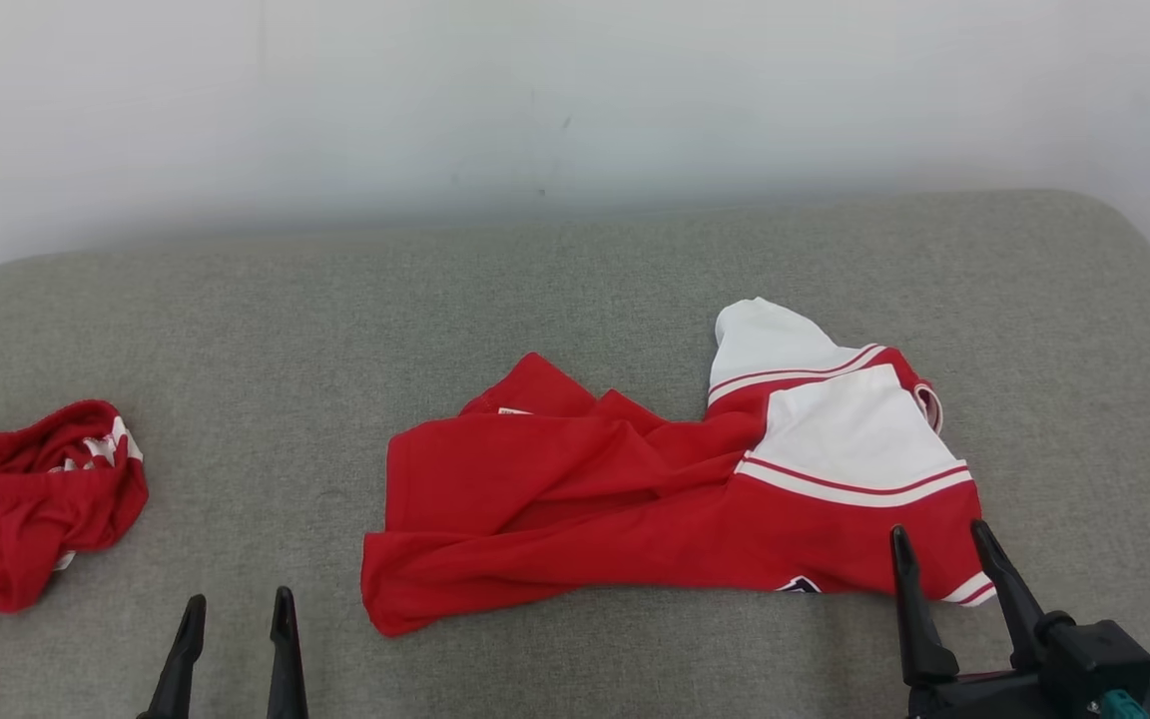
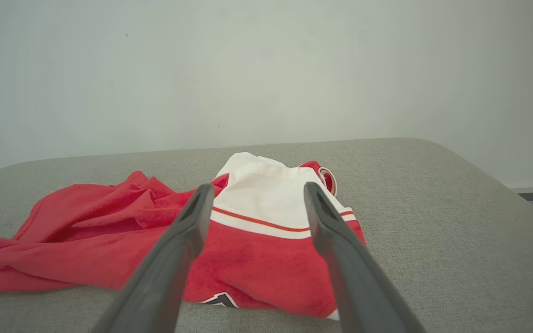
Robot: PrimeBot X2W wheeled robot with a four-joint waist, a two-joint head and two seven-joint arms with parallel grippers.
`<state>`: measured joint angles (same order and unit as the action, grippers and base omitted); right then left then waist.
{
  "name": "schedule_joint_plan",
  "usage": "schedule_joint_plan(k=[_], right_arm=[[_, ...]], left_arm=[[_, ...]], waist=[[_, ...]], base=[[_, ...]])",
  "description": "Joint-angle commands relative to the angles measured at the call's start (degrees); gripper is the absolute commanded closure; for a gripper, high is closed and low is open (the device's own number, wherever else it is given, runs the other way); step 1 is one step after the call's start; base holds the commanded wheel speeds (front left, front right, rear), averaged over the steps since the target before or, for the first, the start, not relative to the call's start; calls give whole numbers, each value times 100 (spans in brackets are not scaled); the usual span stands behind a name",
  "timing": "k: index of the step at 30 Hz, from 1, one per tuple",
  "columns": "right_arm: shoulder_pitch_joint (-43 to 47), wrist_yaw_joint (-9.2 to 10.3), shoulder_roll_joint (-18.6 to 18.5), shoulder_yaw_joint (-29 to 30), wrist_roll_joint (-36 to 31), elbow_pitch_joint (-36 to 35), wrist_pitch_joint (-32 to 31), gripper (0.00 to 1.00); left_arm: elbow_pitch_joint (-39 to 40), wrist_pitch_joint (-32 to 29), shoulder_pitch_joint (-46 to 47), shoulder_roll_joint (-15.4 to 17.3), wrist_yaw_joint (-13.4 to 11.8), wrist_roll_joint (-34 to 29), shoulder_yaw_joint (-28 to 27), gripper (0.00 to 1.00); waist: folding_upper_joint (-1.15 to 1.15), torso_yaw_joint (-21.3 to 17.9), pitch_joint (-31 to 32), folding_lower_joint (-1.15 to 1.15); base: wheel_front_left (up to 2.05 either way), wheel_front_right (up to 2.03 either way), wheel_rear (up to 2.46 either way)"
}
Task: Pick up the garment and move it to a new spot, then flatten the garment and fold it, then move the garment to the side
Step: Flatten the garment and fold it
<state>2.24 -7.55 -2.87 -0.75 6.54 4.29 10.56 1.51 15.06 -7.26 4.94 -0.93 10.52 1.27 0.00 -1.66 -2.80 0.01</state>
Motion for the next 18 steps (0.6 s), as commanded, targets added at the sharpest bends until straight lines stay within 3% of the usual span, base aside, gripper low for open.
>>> schedule_joint_plan(k=[1, 5, 9, 12, 14, 18], right_arm=[[-28, 13, -2, 27, -9, -1, -37, 0], [-274, 13, -77, 64, -48, 61, -269, 0], [-793, 13, -345, -46, 104, 291, -974, 0], [-1356, 13, -558, -70, 298, 638, -1741, 0], [-1951, 13, -754, 51, 426, 1087, -2582, 0], [-2540, 13, -807, 358, 497, 1676, -3414, 0]], left_arm=[[19, 14, -68, -43, 41, -25, -49, 0], [40, 14, -87, -121, 140, -121, -163, 0], [20, 14, -15, -165, 235, -153, -235, 0], [-20, 15, 83, -182, 295, -173, -259, 0], [-57, 15, 153, -193, 370, -186, -233, 0], [-118, 15, 236, -199, 421, -197, -196, 0]], waist=[[0, 30, -25, -1], [0, 65, -88, -1], [0, 95, -186, -1], [0, 136, -271, -1], [0, 229, -348, -1], [0, 375, -415, -1]], base=[[0, 0, 0], [0, 0, 0], [0, 0, 0], [0, 0, 0], [0, 0, 0], [0, 0, 0]])
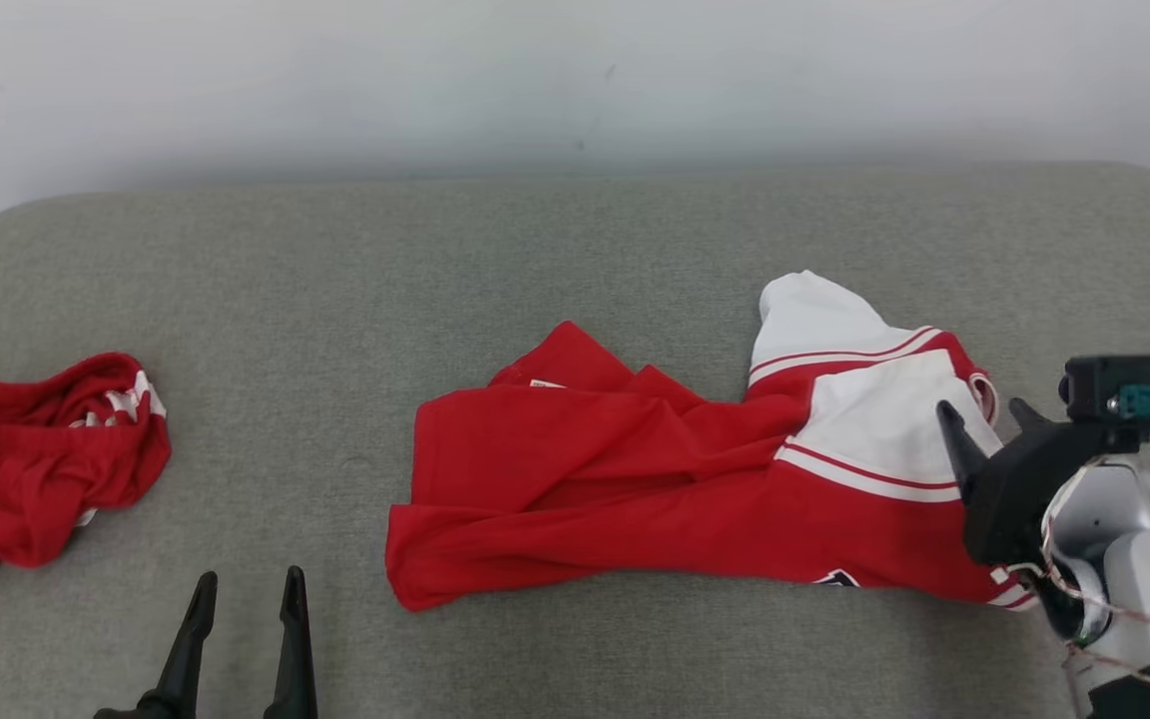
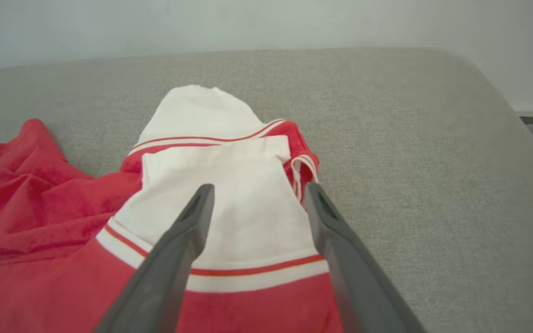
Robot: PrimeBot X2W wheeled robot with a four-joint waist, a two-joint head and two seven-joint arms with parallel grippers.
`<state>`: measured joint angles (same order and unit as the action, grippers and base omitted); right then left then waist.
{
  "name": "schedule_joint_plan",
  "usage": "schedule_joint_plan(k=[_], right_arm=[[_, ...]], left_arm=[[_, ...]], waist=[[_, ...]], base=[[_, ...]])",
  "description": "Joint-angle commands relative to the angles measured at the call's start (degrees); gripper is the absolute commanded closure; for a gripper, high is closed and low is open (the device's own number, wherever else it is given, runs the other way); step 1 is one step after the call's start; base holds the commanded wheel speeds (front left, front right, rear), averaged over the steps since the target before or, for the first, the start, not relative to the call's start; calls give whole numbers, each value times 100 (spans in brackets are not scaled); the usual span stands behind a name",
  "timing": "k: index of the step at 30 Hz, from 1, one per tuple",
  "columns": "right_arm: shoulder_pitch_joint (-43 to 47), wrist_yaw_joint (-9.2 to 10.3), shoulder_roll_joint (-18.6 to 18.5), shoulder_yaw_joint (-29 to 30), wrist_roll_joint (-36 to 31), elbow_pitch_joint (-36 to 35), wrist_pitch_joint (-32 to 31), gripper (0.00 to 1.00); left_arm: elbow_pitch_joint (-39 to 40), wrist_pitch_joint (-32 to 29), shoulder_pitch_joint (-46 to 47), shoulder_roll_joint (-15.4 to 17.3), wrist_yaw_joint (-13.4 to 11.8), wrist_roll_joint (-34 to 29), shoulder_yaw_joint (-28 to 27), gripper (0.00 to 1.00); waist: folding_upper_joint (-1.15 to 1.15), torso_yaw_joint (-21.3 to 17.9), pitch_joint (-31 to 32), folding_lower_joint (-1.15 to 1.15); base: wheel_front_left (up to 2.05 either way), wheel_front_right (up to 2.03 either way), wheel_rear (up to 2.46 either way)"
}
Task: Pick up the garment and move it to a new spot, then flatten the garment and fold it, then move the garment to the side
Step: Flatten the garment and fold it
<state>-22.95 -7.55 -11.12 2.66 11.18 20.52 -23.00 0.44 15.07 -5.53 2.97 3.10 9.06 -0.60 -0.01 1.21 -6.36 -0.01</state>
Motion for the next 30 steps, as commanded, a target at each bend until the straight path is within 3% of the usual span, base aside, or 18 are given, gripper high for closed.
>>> schedule_joint_plan(k=[1, 6, 13, 30], right_arm=[[-116, 13, 21, 121, -5, 178, -240, 0], [-397, 13, -21, 429, -296, 536, -720, 0], [-325, 13, 2, 787, -390, 661, -900, 0], [-45, 13, -272, 524, 672, 762, -960, 0]], left_arm=[[-27, 15, 75, -4, 25, -49, 2, 0], [-50, 14, 137, -8, -2, 22, 30, 0], [-55, 14, 128, -9, -31, 45, 22, 0], [0, 14, 160, -8, 41, -62, 26, 0]], waist=[[1, 128, -80, 1], [1, 262, -144, 1], [1, 285, -186, 1], [1, 249, -272, 1]], base=[[0, 0, 0], [0, 0, 0], [0, 0, 0], [0, 0, 0]])
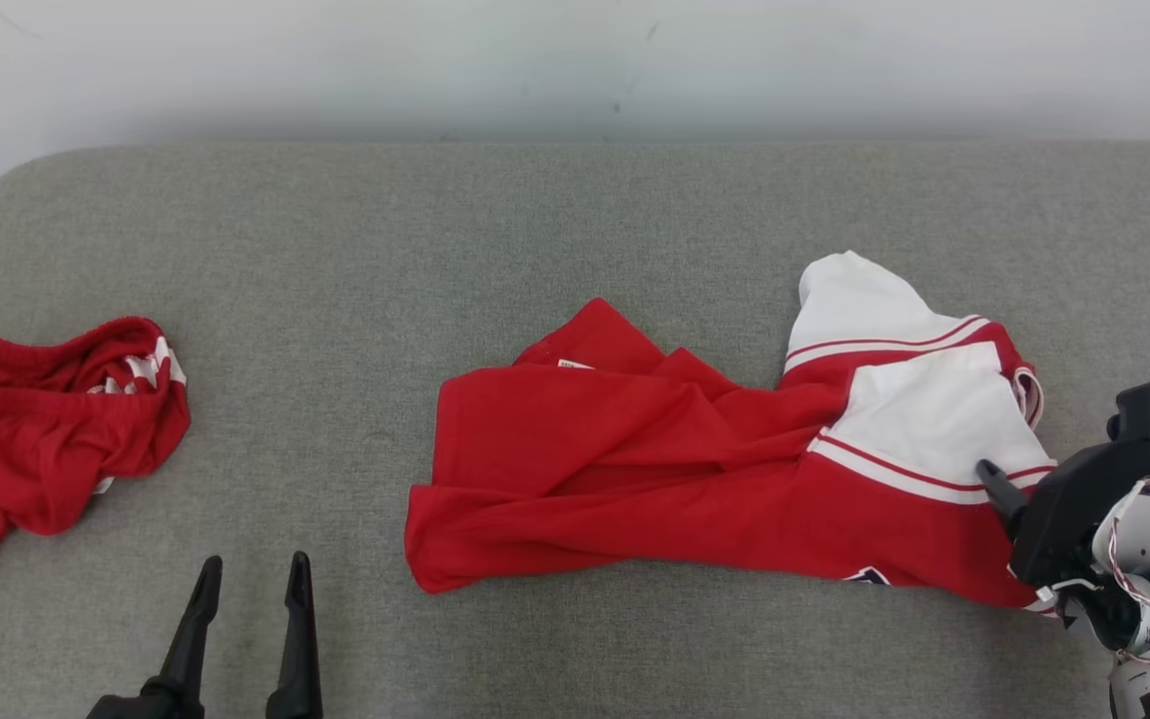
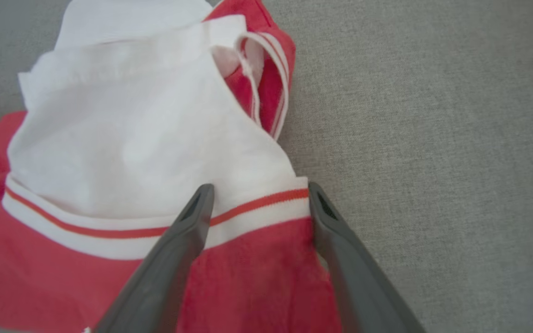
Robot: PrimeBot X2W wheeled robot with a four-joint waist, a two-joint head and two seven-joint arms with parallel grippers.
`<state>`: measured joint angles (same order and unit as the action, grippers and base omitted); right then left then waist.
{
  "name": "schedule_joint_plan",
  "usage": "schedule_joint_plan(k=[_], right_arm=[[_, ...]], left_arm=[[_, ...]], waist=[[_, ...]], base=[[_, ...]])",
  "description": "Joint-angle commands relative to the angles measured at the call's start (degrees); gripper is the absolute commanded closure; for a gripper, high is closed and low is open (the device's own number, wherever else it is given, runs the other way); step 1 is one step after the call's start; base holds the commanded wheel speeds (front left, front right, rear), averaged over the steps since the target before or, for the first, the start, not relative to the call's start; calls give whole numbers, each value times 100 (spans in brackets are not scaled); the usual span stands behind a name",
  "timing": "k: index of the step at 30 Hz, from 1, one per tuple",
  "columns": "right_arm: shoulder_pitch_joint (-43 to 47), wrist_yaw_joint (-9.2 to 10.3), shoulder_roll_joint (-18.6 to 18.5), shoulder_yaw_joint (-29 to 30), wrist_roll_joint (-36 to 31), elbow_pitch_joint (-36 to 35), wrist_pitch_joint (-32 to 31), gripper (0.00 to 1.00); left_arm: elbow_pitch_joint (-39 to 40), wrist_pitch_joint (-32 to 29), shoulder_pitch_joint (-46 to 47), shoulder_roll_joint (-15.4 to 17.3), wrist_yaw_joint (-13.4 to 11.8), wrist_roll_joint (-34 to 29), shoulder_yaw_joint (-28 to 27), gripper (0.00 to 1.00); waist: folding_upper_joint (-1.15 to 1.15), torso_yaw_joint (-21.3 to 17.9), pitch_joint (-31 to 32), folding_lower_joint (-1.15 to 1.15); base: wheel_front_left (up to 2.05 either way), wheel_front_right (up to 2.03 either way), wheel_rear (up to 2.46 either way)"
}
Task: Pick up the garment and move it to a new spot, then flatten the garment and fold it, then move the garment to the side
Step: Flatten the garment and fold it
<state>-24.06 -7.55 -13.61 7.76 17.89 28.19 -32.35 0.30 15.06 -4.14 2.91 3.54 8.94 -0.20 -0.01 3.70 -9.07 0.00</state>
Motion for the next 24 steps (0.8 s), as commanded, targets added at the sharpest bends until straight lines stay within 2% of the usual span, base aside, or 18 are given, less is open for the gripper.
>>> schedule_joint_plan(k=[1, 2, 3, 4, 10, 19, 24], right_arm=[[71, 13, -63, -24, 65, -8, -9, 0], [72, 13, -103, -62, 114, -8, 8, 2], [77, 13, -111, -104, 164, 0, 11, 69], [84, 13, -113, -150, 203, -6, 26, 100], [326, 13, -228, -59, 103, -196, 281, 100], [1325, 13, 47, 343, 86, -1477, 313, 100], [1848, 13, 260, 612, -26, -1825, 224, 100]], left_arm=[[16, 15, 19, -2, 8, -49, -24, 0], [17, 15, 19, -3, 19, -49, -30, 0], [13, 15, 19, -3, 28, -50, -32, 0], [7, 15, 20, -2, 34, -49, -39, 0], [-54, 15, -24, -2, 53, -50, -23, 0], [-29, 15, -160, -2, 36, -7, -94, 0], [-46, 15, -112, -1, 59, -8, -83, 0]], waist=[[1, 0, -10, 0], [1, 0, -17, 0], [1, 1, -20, 0], [1, 2, -22, 0], [1, 35, 98, 0], [1, -105, 222, 0], [1, -174, 222, 0]], base=[[0, 0, 0], [0, 0, 0], [0, 0, 0], [0, 0, 0], [0, 0, 0], [0, 0, 0], [0, 0, 0]])
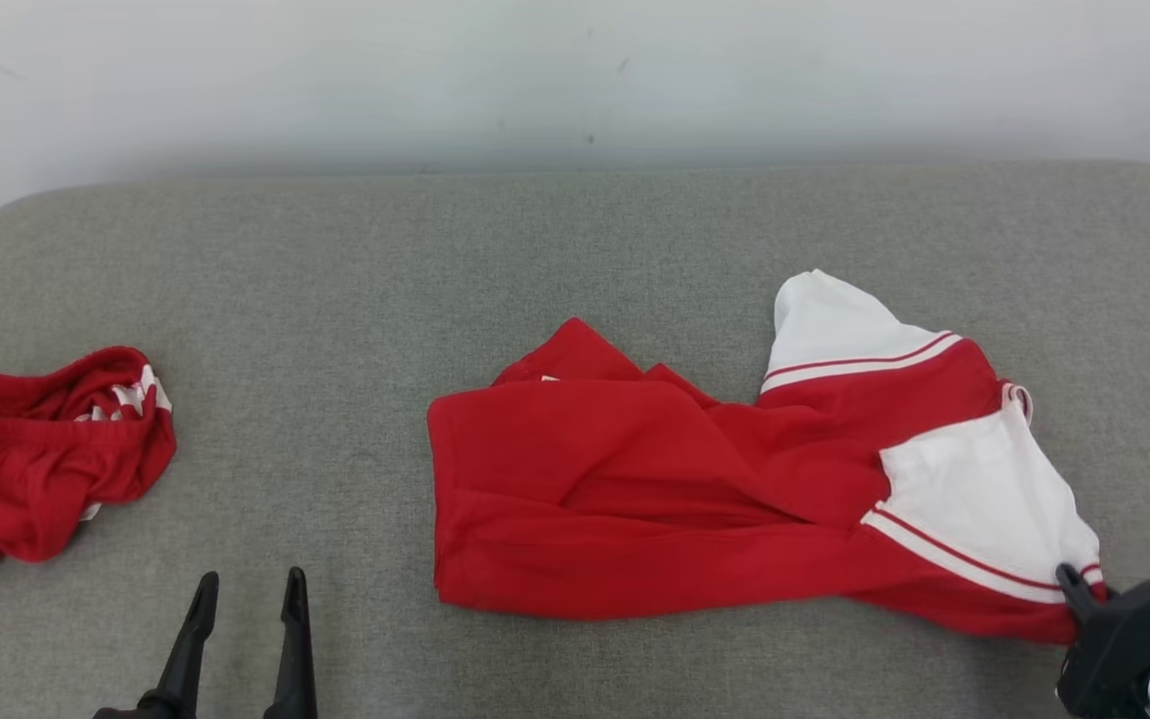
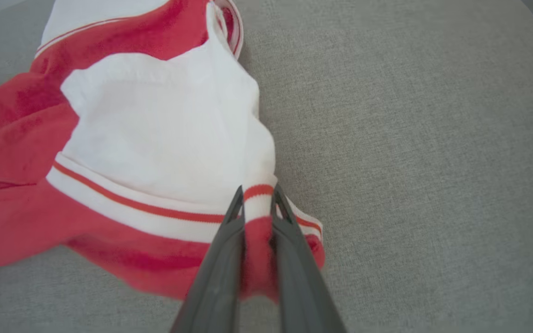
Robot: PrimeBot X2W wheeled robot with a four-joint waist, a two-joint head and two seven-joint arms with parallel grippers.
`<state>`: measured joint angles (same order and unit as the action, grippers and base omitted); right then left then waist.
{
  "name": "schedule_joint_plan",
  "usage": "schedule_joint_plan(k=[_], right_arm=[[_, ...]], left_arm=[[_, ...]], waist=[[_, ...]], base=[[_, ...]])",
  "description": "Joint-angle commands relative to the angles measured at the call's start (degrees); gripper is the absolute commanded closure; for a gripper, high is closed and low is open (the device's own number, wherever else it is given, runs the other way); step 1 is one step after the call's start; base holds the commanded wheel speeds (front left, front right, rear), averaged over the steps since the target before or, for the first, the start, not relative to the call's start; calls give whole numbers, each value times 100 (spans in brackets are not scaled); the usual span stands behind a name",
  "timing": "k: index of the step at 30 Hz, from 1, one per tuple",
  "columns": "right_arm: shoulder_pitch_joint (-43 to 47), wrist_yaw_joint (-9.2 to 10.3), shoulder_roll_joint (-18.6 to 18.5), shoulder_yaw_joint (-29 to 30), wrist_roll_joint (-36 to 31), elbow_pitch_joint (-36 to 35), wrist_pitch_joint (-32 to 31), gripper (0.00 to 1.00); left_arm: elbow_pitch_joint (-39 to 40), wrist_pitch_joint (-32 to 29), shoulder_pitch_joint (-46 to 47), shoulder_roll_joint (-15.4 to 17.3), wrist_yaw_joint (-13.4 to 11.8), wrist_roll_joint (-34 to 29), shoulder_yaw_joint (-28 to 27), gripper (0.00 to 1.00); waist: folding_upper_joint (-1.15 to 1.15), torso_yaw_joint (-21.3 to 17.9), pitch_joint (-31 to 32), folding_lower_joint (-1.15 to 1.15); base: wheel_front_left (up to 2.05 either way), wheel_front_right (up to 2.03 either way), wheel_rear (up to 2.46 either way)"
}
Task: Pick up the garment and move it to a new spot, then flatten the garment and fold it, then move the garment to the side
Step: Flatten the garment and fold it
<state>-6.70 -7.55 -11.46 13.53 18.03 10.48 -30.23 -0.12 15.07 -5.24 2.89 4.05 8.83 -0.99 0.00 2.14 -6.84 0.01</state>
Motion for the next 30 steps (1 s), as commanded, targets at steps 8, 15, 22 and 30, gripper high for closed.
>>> schedule_joint_plan(k=[8, 15, 22, 30], right_arm=[[422, 13, 249, 213, -318, 111, 52, 92], [441, 13, 371, 419, -558, 178, 472, 0], [676, 13, 476, 477, -843, -289, 1512, 0], [1175, 14, 341, -589, -903, -817, 3019, 0]], left_arm=[[-47, 14, 110, 0, 29, 3, -8, 0], [-89, 14, 98, 0, 33, 18, -36, 0], [-166, 14, -110, -1, -8, 58, -131, 0], [-280, 14, -372, -1, -18, 15, -260, 0]], waist=[[0, -40, -24, -1], [0, 13, 57, -1], [0, 10, 323, -1], [0, -67, 686, -1]], base=[[0, 0, 0], [0, 0, 0], [0, 0, 0], [0, 0, 0]])
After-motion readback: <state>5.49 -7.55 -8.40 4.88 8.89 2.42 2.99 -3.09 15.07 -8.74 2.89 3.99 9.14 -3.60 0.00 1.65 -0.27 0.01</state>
